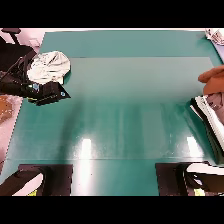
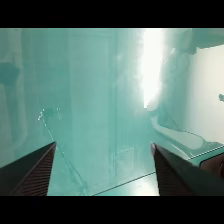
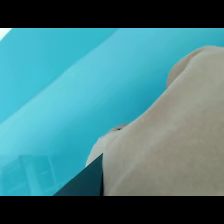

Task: Fold the shirts.

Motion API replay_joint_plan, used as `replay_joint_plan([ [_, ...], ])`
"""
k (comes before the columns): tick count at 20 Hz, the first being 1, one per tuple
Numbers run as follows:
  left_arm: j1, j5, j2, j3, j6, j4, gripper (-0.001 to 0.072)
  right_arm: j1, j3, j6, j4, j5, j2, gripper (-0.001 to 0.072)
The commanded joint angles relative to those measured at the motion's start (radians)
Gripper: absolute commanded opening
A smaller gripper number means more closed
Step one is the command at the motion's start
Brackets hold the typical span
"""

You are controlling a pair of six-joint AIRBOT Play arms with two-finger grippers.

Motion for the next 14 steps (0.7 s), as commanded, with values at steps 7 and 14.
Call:
replay_joint_plan([
  [7, 0.000, 0.012, 0.000, 0.000, 0.000, -0.001, 0.0697, -0.018, -0.015, 0.130, -0.367, 0.217, 0.003, 0.0016],
  [14, 0.000, 0.015, 0.000, 0.000, -0.003, -0.002, 0.0697, -0.018, -0.017, 0.270, -0.615, 0.217, -0.080, 0.0017],
])
